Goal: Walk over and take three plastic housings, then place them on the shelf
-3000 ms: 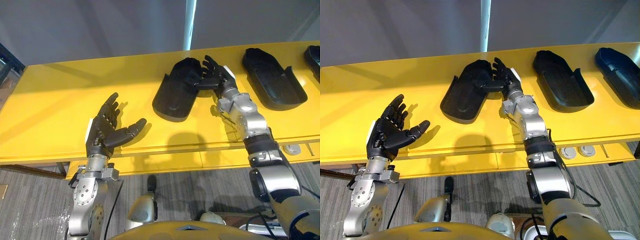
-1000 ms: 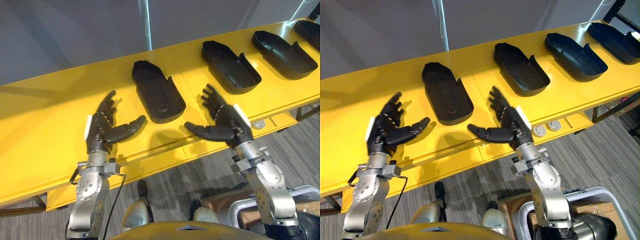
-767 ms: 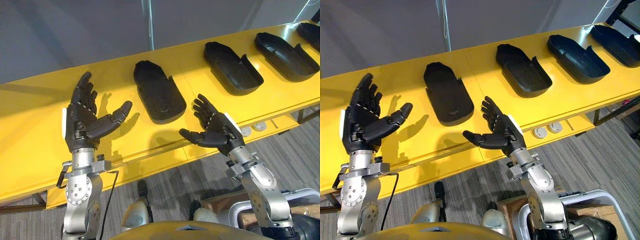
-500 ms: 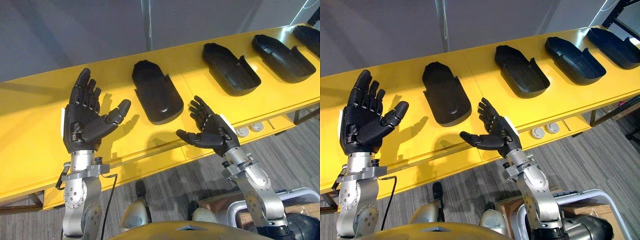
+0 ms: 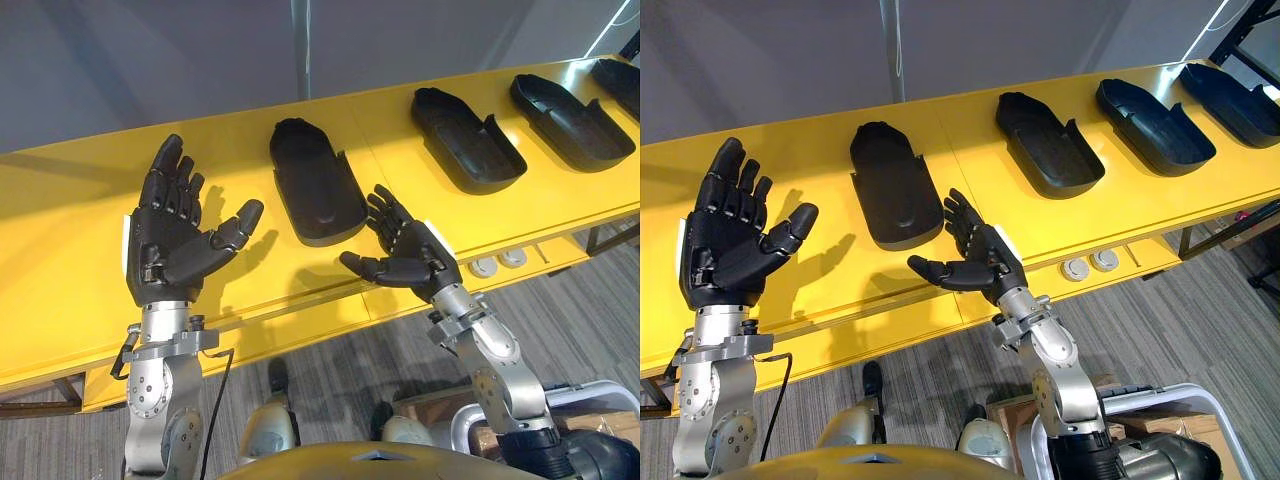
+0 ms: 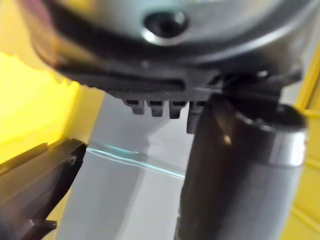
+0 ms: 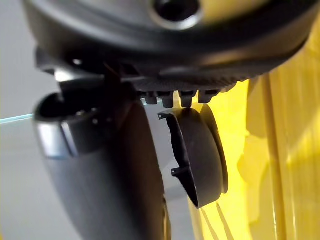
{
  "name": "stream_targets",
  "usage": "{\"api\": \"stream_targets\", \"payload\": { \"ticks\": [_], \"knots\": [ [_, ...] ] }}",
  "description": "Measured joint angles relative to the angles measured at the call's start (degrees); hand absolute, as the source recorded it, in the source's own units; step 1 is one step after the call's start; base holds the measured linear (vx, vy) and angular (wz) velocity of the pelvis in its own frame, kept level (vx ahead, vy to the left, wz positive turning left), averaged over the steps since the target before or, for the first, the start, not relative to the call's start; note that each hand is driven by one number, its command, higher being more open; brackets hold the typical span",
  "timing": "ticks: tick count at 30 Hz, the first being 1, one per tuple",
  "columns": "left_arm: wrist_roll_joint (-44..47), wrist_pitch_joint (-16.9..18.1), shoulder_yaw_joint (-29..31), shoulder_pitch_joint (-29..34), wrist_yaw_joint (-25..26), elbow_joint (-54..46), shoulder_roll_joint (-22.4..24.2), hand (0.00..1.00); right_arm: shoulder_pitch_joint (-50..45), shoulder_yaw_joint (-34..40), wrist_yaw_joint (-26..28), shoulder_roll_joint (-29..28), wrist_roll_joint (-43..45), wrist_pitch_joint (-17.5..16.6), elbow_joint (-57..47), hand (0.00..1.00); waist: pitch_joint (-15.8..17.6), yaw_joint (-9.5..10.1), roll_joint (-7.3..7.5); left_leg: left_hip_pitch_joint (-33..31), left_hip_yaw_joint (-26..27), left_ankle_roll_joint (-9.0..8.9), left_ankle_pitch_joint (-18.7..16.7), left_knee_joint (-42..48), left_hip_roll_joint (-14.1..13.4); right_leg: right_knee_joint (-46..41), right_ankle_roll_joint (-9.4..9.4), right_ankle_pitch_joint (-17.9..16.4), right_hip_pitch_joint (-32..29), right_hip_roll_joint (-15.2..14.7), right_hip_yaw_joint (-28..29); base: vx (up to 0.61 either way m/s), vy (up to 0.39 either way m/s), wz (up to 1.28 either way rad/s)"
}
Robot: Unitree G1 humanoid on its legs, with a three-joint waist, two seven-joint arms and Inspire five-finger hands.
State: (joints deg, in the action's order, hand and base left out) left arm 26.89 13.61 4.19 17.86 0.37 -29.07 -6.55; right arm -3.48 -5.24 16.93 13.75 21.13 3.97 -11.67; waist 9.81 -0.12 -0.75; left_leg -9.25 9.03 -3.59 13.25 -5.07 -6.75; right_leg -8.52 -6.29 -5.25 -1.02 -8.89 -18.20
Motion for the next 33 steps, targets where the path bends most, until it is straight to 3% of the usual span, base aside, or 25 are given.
{"api": "stream_targets", "payload": {
  "ticks": [10,14,18,20,23,28,33],
  "knots": [
    [0.0,-0.02,-0.01,0.25,-1.21,0.0,0.0,1.0,1.11,-1.89,0.08,0.03,-0.56,0.0,0.27,1.0,0.03,0.16,-0.05,-0.04,-0.1,-0.18,0.1,0.01,-0.02,-0.41,0.16,-0.31,-0.04,-0.01,-0.25,0.0,-0.004,0.01],
    [0.0,-0.02,-0.09,0.25,-1.26,0.0,0.0,1.0,1.13,-2.59,-1.72,0.04,-2.99,-1.73,0.59,1.0,0.05,0.23,-0.08,-0.03,-0.08,-0.18,0.09,0.01,-0.01,-0.42,0.15,-0.33,-0.03,-0.01,-0.25,0.0,0.0,0.0],
    [-0.07,-0.02,-0.63,0.27,-1.2,0.0,0.05,1.0,1.65,-2.56,-9.28,-0.13,-10.42,-8.43,0.83,1.0,0.16,0.89,-0.28,-0.03,-0.04,-0.18,0.09,0.0,-0.01,-0.42,0.14,-0.32,-0.05,-0.02,-0.24,0.0,0.0,0.0],
    [-0.08,-0.03,-1.12,0.29,-1.09,0.0,0.22,1.0,2.24,-0.85,-9.97,-0.42,-11.77,-10.86,-0.83,1.0,0.18,1.13,-0.32,-0.03,0.0,-0.18,0.08,0.0,-0.02,-0.4,0.13,-0.32,-0.06,-0.03,-0.21,0.0,0.0,0.0],
    [-0.17,-0.13,-1.12,0.77,-0.86,0.0,1.18,1.0,1.72,1.49,-7.46,-0.7,-11.62,-13.05,-8.34,1.0,0.19,1.15,-0.33,-0.04,0.37,-0.26,-0.02,0.04,-0.06,-0.36,0.11,-0.3,-0.27,-0.02,0.09,0.0,0.0,-0.04],
    [-0.09,-0.25,-1.1,0.99,-1.22,0.0,1.29,1.0,-2.52,1.85,4.12,-0.4,-8.29,-15.51,-16.45,1.0,0.18,1.1,-0.32,-0.05,1.36,-0.24,-0.21,0.14,-0.18,-0.38,-0.18,-0.12,-0.83,-0.02,1.0,0.01,-0.002,-0.1],
    [0.0,-0.25,-1.1,2.56,-1.42,0.0,1.28,1.0,-7.48,-0.48,12.63,1.09,-5.57,-12.93,-16.48,1.0,0.19,0.11,-0.31,-0.05,1.64,-0.44,-0.5,0.02,-0.21,-0.31,-0.2,-0.16,-0.93,-0.02,1.17,0.0,-0.001,-0.01]
  ]
}}
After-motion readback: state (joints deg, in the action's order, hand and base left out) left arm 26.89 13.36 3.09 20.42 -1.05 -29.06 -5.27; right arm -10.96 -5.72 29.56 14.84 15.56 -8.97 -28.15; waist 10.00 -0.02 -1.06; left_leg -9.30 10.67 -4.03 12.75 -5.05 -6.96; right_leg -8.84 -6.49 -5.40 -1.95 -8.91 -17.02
